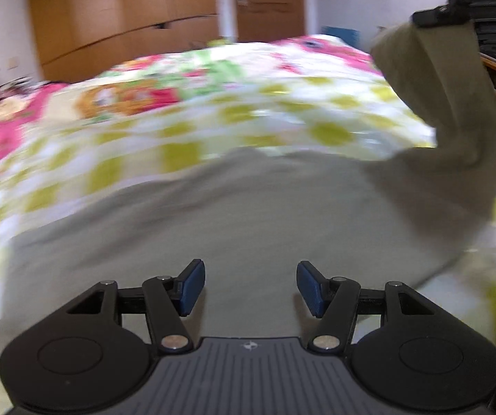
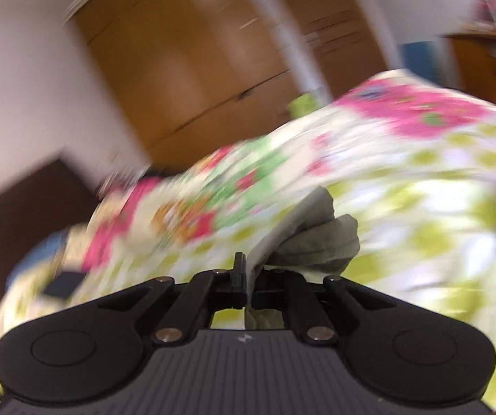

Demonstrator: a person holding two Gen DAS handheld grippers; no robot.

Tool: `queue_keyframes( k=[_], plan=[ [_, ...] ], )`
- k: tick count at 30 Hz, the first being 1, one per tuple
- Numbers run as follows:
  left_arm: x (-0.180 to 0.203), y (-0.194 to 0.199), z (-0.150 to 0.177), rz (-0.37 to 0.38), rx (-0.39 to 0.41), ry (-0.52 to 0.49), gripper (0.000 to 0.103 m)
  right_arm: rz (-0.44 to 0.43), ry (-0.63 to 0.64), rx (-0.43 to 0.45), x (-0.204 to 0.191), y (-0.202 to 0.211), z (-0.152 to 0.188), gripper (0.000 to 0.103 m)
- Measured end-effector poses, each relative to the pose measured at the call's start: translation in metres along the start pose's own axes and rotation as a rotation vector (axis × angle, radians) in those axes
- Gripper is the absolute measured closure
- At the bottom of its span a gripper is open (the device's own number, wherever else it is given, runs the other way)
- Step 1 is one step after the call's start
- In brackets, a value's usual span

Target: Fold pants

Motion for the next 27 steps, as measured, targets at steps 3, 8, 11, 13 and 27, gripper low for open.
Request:
queue_keyframes(
  k=[3, 8, 11, 13, 27],
  plan=[
    [-0.037, 0.013, 0.023, -0.070, -0.006, 0.064, 0.031, -0.061, 0.151, -0.119, -0.069, -0.049, 0.030, 0.098],
    [-0.086, 0.021, 0.066, -0.100, -0.025, 0.251, 0.031, -0.109, 0.463, -0.258, -0.174, -0.111, 0.107, 0.098],
    [-0.104, 0.024, 0.075, -0.056, 0.007, 0.367, 0.031, -0.110, 0.627, -0.322, -0.210, -0.133, 0.151, 0.098],
    [-0.111, 0.025, 0.080, -0.040, 0.022, 0.407, 0.031, -0.090, 0.752, -0.324, -0.225, -0.137, 0.174, 0.098],
    [-0.132, 0.030, 0.091, 0.026, 0.074, 0.510, 0.031, -0.069, 0.683, -0.421, -0.247, -0.164, 0.183, 0.096]
  ],
)
Point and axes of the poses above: each gripper's, at about its wrist camera, not at the fingertips, and y roughly against the way its jaws point, x to its right, z to its underside, the point moved 1 cm from there along -y, roughly the way its jaws point, and after that the axes turned 6 degrees about -y, right-handed, at the moved point
